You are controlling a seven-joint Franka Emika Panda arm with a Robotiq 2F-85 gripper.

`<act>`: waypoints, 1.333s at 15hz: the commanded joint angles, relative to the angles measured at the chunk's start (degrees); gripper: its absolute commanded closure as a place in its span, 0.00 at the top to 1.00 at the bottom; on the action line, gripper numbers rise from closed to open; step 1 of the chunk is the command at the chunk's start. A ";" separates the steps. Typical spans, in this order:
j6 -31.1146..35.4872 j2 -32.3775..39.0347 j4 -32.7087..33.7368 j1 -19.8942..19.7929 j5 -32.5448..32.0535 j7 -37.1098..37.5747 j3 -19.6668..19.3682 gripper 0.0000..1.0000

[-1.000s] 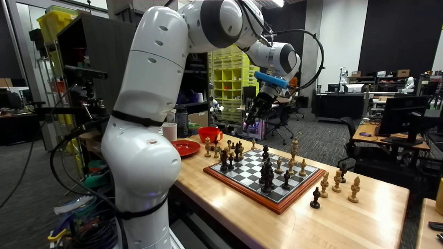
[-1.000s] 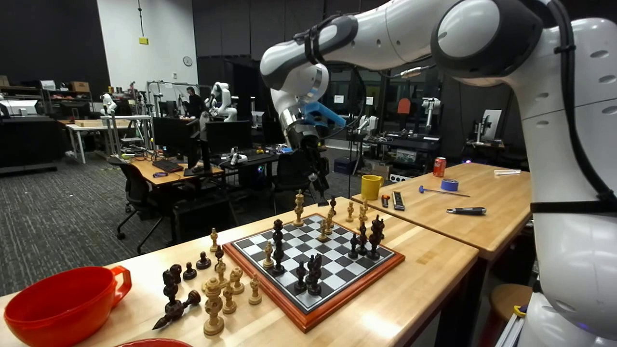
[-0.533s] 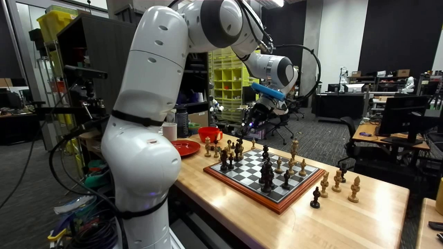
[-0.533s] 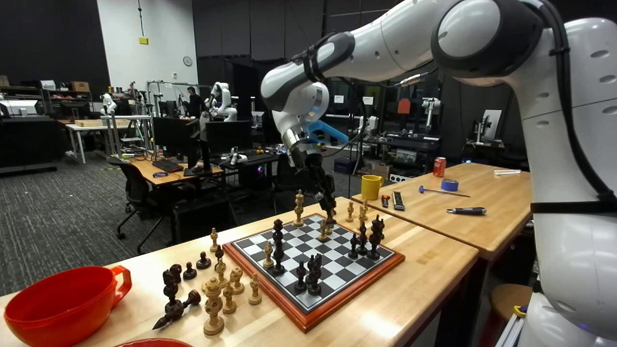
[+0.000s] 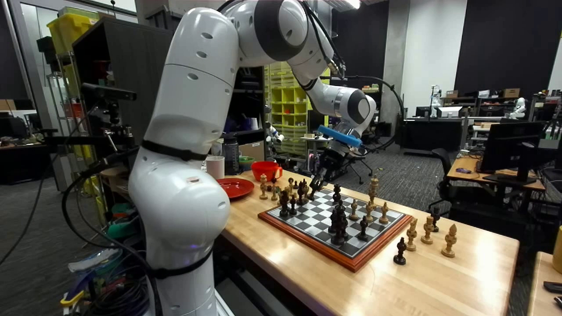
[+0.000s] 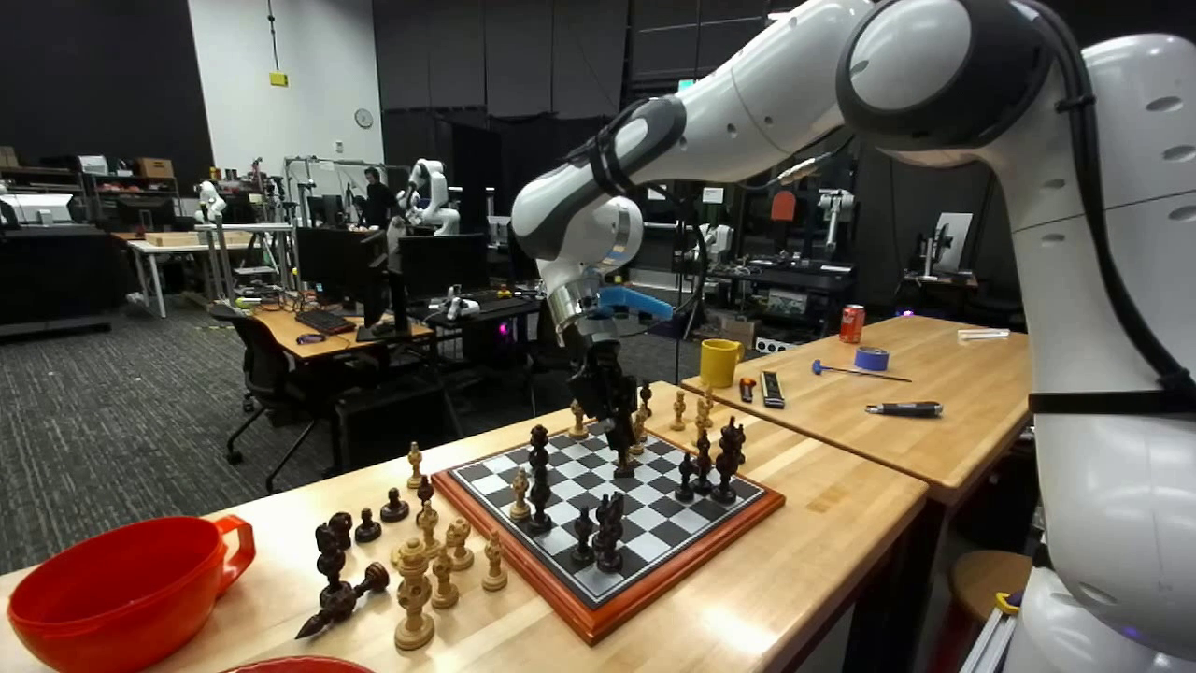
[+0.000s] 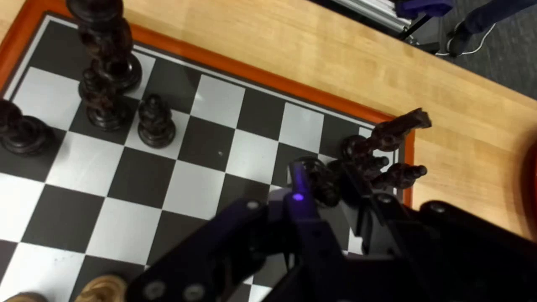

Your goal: Pick up one black chess piece at the top left of the chess board and move it to the center of the chess board

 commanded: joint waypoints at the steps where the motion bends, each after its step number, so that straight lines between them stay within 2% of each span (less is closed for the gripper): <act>1: 6.74 -2.85 -5.43 0.46 -1.75 -0.92 -0.08 0.06; 5: 12.85 -3.38 -8.81 0.50 -2.33 -1.22 0.11 0.06; 9: 15.96 -4.69 -11.62 0.61 -3.11 -1.26 0.27 0.06; 20: 15.22 -8.66 -15.38 1.04 -3.26 -4.38 0.89 0.06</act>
